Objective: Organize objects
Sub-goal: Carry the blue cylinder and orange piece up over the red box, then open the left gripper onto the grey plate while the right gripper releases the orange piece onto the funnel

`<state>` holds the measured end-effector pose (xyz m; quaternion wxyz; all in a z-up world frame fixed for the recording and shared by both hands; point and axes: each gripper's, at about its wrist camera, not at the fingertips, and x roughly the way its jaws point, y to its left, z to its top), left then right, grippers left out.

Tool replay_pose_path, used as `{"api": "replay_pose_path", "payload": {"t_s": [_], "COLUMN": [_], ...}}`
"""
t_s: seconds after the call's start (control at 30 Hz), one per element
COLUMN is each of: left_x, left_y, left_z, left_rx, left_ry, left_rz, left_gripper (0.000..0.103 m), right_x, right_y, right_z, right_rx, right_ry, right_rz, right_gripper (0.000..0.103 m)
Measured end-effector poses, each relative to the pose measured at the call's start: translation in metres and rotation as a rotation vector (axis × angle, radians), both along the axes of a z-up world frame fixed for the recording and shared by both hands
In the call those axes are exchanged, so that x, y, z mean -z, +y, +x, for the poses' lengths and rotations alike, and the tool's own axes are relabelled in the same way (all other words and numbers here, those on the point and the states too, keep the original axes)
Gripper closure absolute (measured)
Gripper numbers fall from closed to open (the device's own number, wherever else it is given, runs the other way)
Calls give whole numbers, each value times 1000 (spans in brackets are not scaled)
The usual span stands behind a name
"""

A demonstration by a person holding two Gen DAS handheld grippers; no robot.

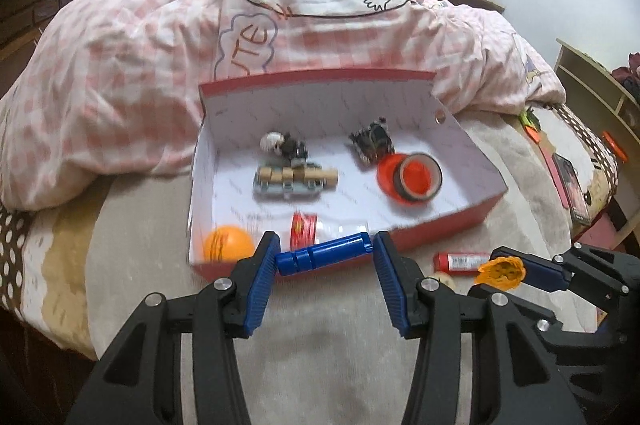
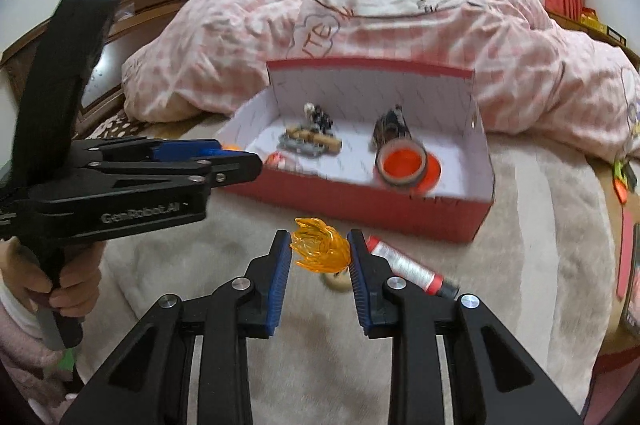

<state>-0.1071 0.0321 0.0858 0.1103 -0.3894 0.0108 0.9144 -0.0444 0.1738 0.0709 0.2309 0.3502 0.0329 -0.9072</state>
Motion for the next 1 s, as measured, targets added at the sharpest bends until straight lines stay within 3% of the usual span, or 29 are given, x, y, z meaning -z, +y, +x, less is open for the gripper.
{"api": "replay_pose_path", "payload": {"t_s": [0.4, 1.0], "left_x": [-1, 33], "left_y": [11, 10], "left_z": [-55, -120], "left_rx": [-19, -70], "left_ry": [2, -84], "left_rz": [-27, -55], "left_gripper": [55, 55], "right_x": [-8, 16], "right_y": [7, 10], "right_z": [-68, -149], "right_rx": [39, 86], "right_ry": [-24, -114], "right_rz": [14, 54], "right_gripper": [73, 73]}}
